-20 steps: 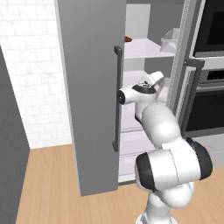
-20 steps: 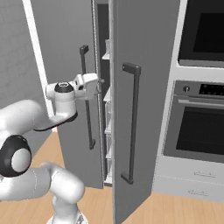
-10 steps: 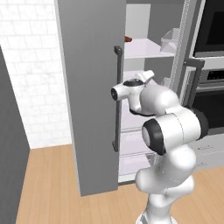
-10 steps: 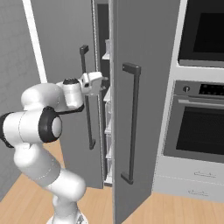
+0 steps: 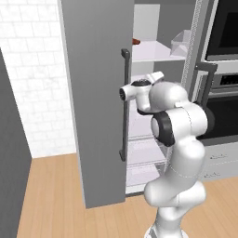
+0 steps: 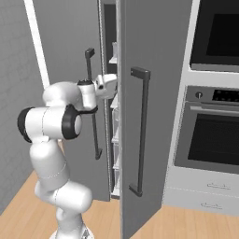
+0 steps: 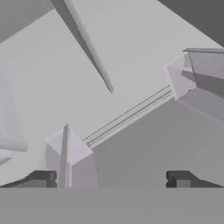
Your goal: Take the strawberry from the fridge and place it on top of the pancake, located on the dining counter.
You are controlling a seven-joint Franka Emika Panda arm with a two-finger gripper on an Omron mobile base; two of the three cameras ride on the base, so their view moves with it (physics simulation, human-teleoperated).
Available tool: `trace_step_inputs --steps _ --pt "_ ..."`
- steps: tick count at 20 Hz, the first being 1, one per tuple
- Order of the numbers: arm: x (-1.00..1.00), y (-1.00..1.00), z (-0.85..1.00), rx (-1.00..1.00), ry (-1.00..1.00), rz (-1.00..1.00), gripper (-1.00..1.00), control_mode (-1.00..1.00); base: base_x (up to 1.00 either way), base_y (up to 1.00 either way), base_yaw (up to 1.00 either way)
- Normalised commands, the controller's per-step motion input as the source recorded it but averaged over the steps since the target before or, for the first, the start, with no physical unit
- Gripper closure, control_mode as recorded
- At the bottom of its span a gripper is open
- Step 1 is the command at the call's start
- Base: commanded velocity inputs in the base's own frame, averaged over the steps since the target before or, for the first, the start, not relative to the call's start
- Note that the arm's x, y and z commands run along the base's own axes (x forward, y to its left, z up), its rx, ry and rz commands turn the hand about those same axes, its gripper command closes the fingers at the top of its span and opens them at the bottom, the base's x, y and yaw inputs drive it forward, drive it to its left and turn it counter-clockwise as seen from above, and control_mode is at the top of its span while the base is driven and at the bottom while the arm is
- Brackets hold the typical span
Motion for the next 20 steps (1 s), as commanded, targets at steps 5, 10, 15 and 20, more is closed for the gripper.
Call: trace_step_inputs --steps 5,10,15,20 --pt "0.03 -0.68 0.0 0.0 0.0 -0.01 -1.0 -1.0 0.0 0.0 0.0" --pt "0.0 -0.79 0.0 0.0 0.0 -0.02 -1.0 -1.0 0.0 0.0 0.0" --pt "-0.02 -0.81 0.03 0.0 0.0 -0.02 -1.0 -1.0 0.0 0.0 0.0" --pt "-0.51 -0.81 0.17 0.0 -0.09 -0.04 -1.0 -1.0 0.0 0.0 0.0"
